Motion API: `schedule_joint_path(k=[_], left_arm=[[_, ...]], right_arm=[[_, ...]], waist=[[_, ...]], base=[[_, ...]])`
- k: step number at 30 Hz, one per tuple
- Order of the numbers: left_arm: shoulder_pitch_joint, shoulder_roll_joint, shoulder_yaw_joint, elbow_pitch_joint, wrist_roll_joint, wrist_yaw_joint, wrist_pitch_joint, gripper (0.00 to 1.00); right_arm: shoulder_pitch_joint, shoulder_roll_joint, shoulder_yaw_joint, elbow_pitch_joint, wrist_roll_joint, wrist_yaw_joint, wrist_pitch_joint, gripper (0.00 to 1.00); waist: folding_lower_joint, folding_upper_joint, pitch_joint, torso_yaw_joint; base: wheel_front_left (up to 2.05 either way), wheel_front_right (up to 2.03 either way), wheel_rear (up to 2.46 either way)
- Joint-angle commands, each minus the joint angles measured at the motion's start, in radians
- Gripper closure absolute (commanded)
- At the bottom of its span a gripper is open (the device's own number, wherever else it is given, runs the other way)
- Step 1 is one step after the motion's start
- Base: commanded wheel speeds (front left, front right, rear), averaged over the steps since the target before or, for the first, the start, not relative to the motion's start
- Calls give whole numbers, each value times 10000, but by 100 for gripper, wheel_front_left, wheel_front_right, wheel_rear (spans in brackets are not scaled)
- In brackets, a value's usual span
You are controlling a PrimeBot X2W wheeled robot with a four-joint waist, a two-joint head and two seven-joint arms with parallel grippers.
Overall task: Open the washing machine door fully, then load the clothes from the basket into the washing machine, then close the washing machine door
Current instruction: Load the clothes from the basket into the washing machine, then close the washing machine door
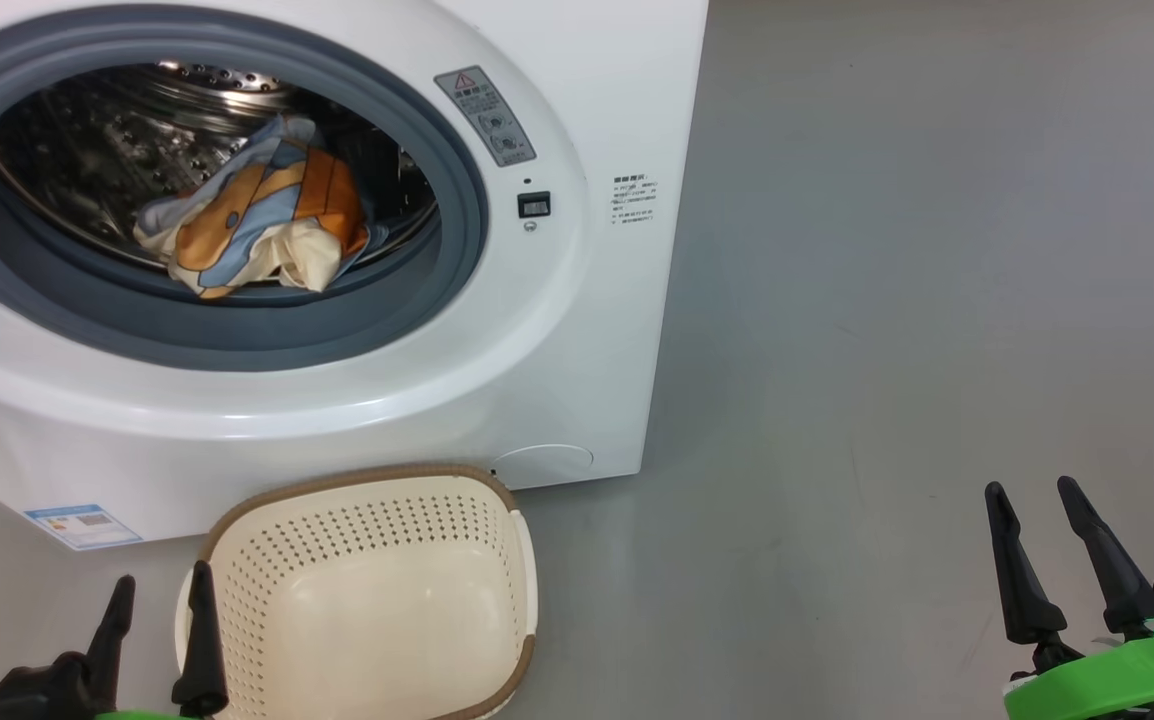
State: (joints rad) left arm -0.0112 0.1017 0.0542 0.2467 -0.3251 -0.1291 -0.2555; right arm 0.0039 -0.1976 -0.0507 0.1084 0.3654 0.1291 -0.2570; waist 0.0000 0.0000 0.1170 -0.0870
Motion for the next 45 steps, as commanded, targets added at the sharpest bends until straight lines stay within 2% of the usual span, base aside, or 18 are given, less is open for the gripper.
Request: schedule_joint_path(k=[1,20,34,45], left_arm=[[-49,101,382,-287,131,-15,-63,0],[-254,46,562,-272,354,-15,-63,0],[-235,23,537,-418,304,-15,-63,0],[-263,6,502,-419,280,-15,-63,0]], right_arm=[[110,-175,136,-252,74,16,-48,0],[29,-125,165,-307,31,16,-48,0],[34,-93,176,-337,28,16,-48,0],[16,-46,161,-367,3,16,-48,0]], waist=[[0,0,-4,-1],[0,0,88,24],[0,0,85,55],[0,0,105,137]], base=[[0,0,0],[-2,2,0],[-96,96,0],[-13,13,0]])
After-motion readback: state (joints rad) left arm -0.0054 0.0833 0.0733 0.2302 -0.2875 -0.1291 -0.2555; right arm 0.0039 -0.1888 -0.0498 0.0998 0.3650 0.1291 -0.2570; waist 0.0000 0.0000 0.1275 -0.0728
